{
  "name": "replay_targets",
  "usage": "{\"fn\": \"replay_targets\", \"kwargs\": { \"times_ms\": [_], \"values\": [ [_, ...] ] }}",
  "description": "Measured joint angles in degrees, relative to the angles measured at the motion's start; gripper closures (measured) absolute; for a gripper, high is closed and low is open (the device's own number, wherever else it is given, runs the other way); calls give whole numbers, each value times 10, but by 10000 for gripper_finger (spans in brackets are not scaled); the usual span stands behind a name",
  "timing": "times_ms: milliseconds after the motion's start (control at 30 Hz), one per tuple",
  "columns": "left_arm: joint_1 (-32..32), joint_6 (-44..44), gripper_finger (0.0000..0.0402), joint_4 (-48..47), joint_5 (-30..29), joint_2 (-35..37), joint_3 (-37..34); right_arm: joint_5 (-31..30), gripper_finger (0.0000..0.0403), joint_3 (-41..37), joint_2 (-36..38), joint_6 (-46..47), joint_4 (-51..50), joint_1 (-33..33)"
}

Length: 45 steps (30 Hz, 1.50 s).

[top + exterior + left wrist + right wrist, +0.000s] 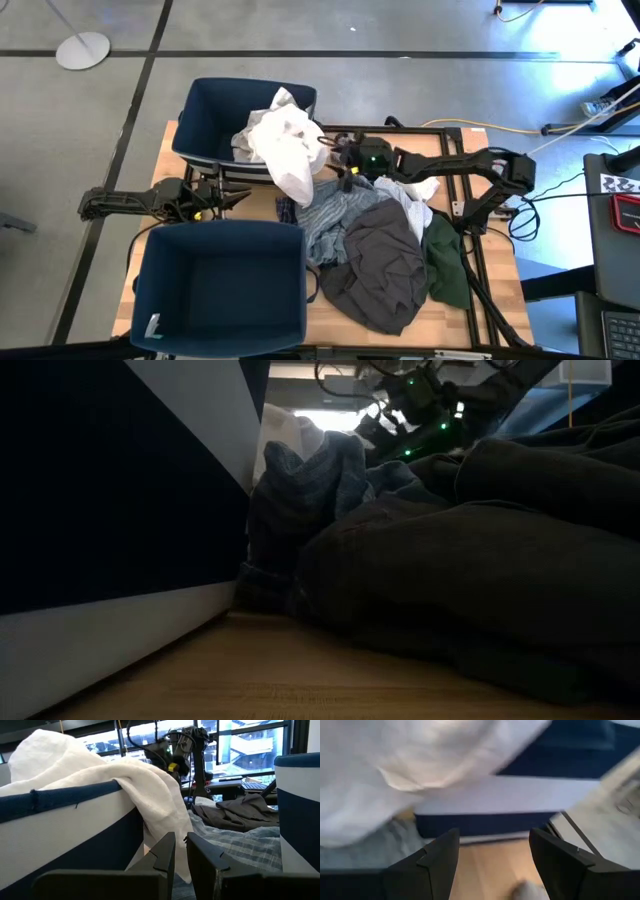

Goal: Sort clothes
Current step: Put the white dress into the top blue laundry organizer

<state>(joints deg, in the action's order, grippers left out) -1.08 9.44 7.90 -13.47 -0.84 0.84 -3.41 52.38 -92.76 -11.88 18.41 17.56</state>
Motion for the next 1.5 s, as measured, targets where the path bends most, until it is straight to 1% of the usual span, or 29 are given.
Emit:
{"fn": "replay_targets", "kwargs": {
  "times_ms": [233, 500, 600, 667, 833, 900, 1000, 1100, 1200, 1400, 1500],
  "values": [
    [0, 2, 361, 0, -7, 0, 0, 6, 162, 1, -67, -2, 119, -33],
    [0, 4, 361, 1, -8, 0, 0, 0, 162, 2, -74, -7, 198, -83],
    [0, 9, 361, 1, -8, 0, 0, -2, 162, 3, -74, -35, 233, -100],
    [0, 10, 361, 1, -8, 0, 0, -18, 162, 17, -74, -43, 237, -111],
    [0, 9, 361, 1, -8, 0, 0, -70, 162, 80, -72, -51, 216, -137],
    [0, 9, 361, 1, -8, 0, 0, -99, 162, 115, -72, -52, 189, -144],
    [0, 9, 361, 1, -8, 0, 0, -118, 162, 177, -71, -51, 122, -142],
    [0, 9, 361, 1, -8, 0, 0, -121, 162, 241, -73, -51, 46, -131],
    [0, 9, 361, 2, -8, 0, 0, -121, 162, 298, -75, -50, -1, -118],
    [0, 9, 361, 5, -8, 0, 0, -119, 162, 369, -75, -49, -16, -73],
    [0, 10, 361, 5, -8, 0, 0, -98, 162, 389, -77, -35, -4, -44]
  ]
}}
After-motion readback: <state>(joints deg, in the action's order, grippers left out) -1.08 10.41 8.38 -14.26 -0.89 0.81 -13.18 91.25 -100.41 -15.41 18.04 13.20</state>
